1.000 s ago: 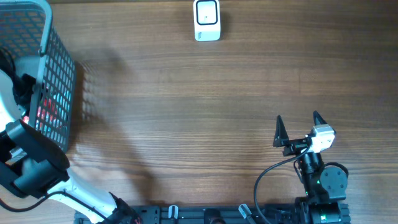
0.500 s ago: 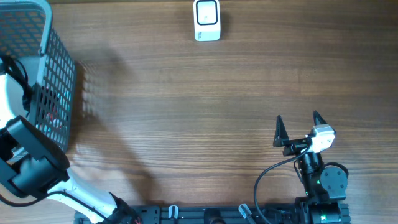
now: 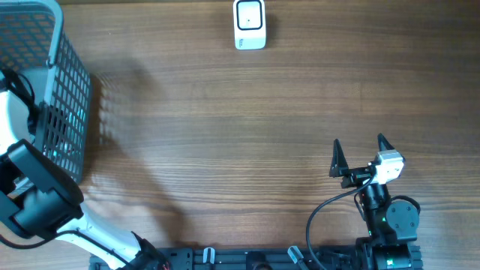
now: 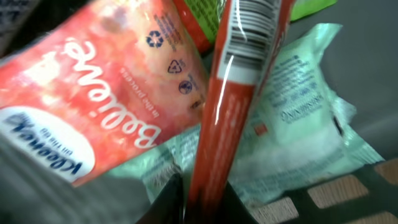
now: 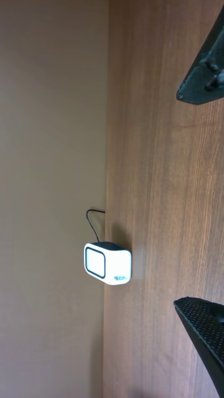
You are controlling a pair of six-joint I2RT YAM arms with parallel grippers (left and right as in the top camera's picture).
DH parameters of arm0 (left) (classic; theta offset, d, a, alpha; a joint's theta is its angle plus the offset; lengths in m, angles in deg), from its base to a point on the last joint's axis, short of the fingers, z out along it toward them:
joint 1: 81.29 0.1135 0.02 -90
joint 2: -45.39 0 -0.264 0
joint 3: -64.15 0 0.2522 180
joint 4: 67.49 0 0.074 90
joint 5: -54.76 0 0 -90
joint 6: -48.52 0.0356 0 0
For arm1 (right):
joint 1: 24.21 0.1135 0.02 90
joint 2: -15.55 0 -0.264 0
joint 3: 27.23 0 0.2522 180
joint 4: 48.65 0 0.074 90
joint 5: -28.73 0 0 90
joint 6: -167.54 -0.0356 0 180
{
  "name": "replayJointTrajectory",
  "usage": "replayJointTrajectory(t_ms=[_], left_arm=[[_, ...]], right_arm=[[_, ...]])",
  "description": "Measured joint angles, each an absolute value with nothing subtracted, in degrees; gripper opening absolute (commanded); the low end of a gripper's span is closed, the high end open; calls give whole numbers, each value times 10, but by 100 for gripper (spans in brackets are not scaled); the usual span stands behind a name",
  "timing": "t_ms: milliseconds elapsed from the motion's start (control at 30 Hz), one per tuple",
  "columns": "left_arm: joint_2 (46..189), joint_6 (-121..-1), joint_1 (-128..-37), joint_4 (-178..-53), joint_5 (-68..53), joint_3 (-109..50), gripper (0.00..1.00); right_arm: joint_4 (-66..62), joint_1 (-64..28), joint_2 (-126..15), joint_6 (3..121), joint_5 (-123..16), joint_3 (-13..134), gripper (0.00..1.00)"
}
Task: Scan the item barcode
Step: 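Reach the left gripper into the basket and grasp the red stick package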
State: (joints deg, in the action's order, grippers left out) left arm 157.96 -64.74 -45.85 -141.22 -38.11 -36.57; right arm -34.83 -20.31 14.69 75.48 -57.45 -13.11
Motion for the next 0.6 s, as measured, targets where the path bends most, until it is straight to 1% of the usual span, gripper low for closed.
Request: replayJointTrajectory(t_ms=[133,200,267,333,367,433,467,533,600], left_arm=[[1578,-647,-458,-1451,-374,-423,13],[1570,-647,-456,-1467,-372,-455,10],[1551,-647,-452,-1481,-371,-484,4],[1528,-648,-451,-1486,-368,-506,4],[1517,-648,-449,-1487,-368,-514,14],[1485,-646,-449,-1488,-366,-527,41],[1467,-647,-449,-1488,-366,-529,50],[1434,-647,-449,-1488,-362,-533,66],[1419,-648,-449,-1488,-362,-535,66]], right_arm=[[-349,-203,147,755,-575,-131,100],[-349,-203,147,755,-575,-131,100],[-348,-203,147,755,-574,-131,100],[-349,-203,147,755,-575,-131,100],[-348,-203,147,755,-575,-131,100],[-349,-203,147,755,-575,-131,100],[-348,-203,147,755,-575,-131,100],[-348,-203,147,755,-575,-131,100],[-349,-203,147,755,-575,-131,100]])
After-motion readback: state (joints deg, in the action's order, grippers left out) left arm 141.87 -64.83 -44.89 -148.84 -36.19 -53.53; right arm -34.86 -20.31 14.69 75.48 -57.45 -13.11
